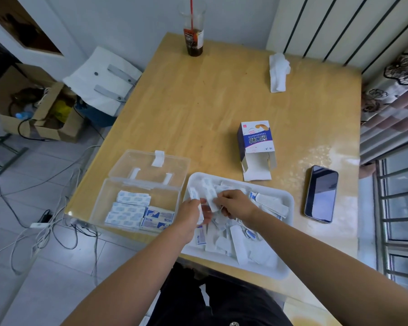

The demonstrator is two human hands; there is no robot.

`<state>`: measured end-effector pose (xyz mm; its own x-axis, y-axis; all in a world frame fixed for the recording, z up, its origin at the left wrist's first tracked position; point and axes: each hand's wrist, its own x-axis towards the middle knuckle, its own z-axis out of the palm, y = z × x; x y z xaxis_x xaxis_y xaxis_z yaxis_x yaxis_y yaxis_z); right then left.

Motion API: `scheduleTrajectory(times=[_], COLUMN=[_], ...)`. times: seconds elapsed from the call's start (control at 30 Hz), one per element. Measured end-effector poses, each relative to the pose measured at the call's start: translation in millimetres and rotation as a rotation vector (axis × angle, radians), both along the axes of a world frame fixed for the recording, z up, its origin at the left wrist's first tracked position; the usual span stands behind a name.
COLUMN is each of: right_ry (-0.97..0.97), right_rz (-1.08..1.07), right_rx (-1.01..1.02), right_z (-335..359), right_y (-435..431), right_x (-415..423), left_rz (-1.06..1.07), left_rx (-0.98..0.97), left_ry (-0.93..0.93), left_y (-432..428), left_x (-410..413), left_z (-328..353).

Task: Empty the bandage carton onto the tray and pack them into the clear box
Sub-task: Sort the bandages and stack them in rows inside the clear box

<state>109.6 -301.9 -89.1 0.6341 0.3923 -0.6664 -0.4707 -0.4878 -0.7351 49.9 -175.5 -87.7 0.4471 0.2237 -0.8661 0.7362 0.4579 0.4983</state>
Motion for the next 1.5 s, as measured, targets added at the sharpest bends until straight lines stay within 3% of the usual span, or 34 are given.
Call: scheduleTrajectory(times=[0.1, 0.17, 0.3, 0.43, 0.63, 0.73, 0.97, 1.5], right_ry=[0.075, 0.064, -0.202, -0.361, -0.508, -0.577, -0.537, -0.49], right_rz=[0.092, 0.093, 0.174, 0.501, 0.491, 0.586, 0.624, 0.536], right_rx=[0.017, 0.007, -0.194, -0.432, -0.604, -0.682, -0.763, -0.697], right_z=[6, 5, -5, -11, -8, -13, -23, -34], right_y=[1, 2, -3, -15, -10, 3, 19, 27], right_x=[-5, -5, -1, -7, -8, -14, -17, -23], left_rz=[0.076, 0.03, -0.012, 0.005, -0.081, -0.064, -0.08, -0.112], left_rx=[-0.141, -0.109, 0.172, 0.13, 0.162, 0.162, 0.088, 0.093], left_ry=[-0.046, -0.08, -0.05, -0.034, 0.059, 0.082, 0.088, 0.087], left_y=[-4, -7, -3, 1, 0, 1, 5, 7], left_x=[6, 8, 3, -2, -8, -13, -21, -22], left_z=[4, 8, -2, -12, -20, -24, -34, -37])
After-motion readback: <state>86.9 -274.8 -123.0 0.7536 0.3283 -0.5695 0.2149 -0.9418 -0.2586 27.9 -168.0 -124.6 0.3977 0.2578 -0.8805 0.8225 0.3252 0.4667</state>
